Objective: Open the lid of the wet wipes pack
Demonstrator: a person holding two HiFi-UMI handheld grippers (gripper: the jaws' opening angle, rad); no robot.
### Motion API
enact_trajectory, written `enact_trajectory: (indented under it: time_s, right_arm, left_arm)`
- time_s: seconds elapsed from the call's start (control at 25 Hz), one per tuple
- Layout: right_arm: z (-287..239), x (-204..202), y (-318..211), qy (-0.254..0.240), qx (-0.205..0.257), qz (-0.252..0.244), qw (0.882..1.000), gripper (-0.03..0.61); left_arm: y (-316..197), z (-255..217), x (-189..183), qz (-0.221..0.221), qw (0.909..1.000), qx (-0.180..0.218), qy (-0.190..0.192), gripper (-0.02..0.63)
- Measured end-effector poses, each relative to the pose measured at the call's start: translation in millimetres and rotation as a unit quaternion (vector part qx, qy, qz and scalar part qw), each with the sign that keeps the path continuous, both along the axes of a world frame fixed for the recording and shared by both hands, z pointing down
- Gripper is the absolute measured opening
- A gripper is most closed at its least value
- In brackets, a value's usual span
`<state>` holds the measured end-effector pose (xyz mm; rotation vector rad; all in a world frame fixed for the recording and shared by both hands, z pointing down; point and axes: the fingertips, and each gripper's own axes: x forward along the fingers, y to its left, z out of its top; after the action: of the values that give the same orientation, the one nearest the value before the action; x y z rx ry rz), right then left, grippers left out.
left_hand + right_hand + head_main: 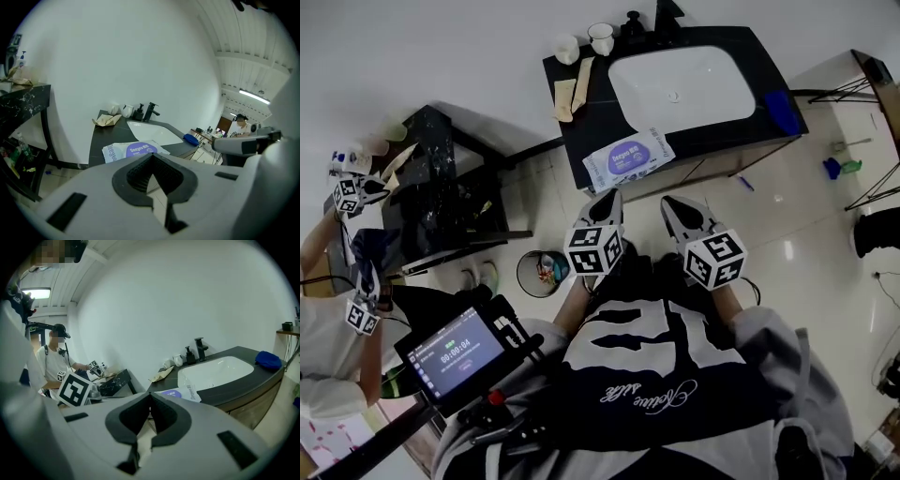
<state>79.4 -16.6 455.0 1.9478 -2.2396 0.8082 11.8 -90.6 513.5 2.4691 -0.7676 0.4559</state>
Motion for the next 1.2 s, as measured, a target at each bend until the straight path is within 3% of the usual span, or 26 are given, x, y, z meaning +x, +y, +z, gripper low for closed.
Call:
enact_trajectory:
  time_s: [0.16,0.28,0.48,0.64,0.8,0.84,0.88,0.96,1.2]
  right_arm:
    - [6.5,5.7,-16.7,0.005,-0.018,-0.033,0.999,0.000]
    - [13.0,2.8,-26.4,0.050,-0.034,-0.084,0.995,0.000]
    - [43.8,8.0,-59.8,0.095,-0.060,-0.176,0.978,0.000]
    - [63.9,8.2,-85.9,0.128,-0.073,-0.251,0.957,0.000]
    - [77.8,2.4,-100.5,0.182,-0.079,-0.334,0.922,0.000]
    - [83.5,-0.6,-102.6,0.195,-0.085,-0.356,0.910,0.033]
    - [90.0,-3.8,-104.2,0.210,-0.093,-0.379,0.896,0.064]
    - [102.1,-8.9,-107.4,0.249,-0.101,-0.417,0.868,0.064]
    - [119.0,-19.5,-117.2,0.366,-0.069,-0.495,0.785,0.064]
  left_arm:
    - [-20.9,16.0,8.5,-0.028,0.9995,-0.013,-0.011,-0.002]
    - [-30.7,26.0,8.7,-0.058,0.9977,-0.034,-0.015,-0.002]
    - [-44.1,60.9,13.5,-0.111,0.9908,-0.071,-0.032,-0.002]
    - [-48.2,80.7,13.1,-0.145,0.9847,-0.087,-0.042,-0.002]
    - [-47.3,85.8,13.9,-0.166,0.9799,-0.104,-0.038,-0.002]
    - [-47.6,86.0,14.0,-0.168,0.9794,-0.105,-0.039,-0.002]
    - [-48.0,86.0,13.6,-0.169,0.9792,-0.105,-0.039,-0.002]
    - [-48.7,86.4,12.7,-0.170,0.9790,-0.105,-0.039,-0.002]
    - [-50.7,90.6,12.0,-0.174,0.9780,-0.110,-0.035,-0.002]
